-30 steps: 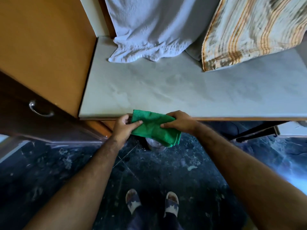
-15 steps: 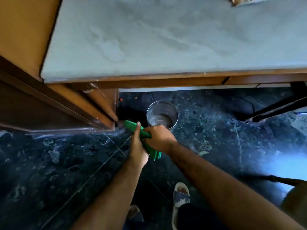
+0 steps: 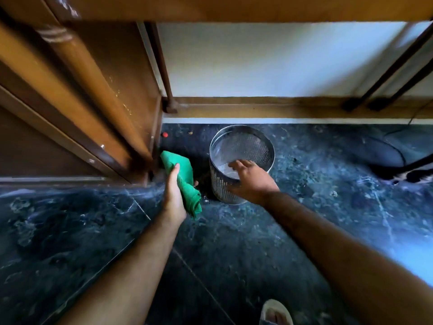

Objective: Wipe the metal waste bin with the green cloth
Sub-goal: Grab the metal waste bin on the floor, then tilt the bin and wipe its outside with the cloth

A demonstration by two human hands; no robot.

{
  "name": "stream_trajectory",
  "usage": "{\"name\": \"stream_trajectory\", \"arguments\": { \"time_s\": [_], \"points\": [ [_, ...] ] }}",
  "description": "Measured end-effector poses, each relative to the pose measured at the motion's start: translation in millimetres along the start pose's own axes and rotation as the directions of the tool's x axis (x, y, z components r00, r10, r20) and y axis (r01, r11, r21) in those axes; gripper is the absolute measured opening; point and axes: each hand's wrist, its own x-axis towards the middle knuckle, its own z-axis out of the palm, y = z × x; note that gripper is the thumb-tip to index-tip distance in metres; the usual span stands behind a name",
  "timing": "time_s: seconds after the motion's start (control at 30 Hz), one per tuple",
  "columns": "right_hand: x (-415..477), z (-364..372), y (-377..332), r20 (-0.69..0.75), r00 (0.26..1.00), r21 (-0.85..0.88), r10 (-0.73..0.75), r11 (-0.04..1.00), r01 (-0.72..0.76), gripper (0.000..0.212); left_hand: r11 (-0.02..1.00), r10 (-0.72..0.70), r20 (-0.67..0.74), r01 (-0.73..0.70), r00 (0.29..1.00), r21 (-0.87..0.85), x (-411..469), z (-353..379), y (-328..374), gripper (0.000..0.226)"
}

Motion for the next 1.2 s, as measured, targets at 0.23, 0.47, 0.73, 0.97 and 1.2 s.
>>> {"name": "stream_trajectory", "arguments": {
  "time_s": [0.23, 0.47, 0.73, 0.97, 1.2],
  "points": [
    [39.8, 49.6, -7.5, -0.106, 0.994, -0.043, 0.040, 0.998, -0.045, 0.020, 0.998, 0.034, 0.066, -0.037, 0.997, 0.053, 43.4, 2.3, -15.7, 0.068],
    [42.2, 41.4, 0.2, -0.224, 0.963, 0.114, 0.150, 0.985, -0.127, 0.014, 0.849, 0.328, 0.097, -0.338, 0.940, 0.407, 43.1, 46.5, -9.2, 0.050],
    [21.6, 23.2, 37.0, -0.220, 0.965, 0.544, 0.145, 0.839, -0.003, 0.009, 0.273, 0.560, 0.379, -0.596, 0.737, 0.755, 48.7, 98.9, -26.0, 0.052],
    [-5.5, 12.8, 79.6, -0.044, 0.982, 0.836, 0.183, 0.545, -0.064, 0.010, 0.206, 0.533, 0.242, -0.402, 0.811, 0.892, 90.9, 26.0, -70.9, 0.060],
    [18.4, 3.7, 44.7, -0.083, 0.937, 0.896, 0.338, 0.437, -0.079, 0.007, 0.166, 0.497, 0.241, -0.364, 0.834, 0.916, 96.2, 35.8, -63.9, 0.056]
  ]
}}
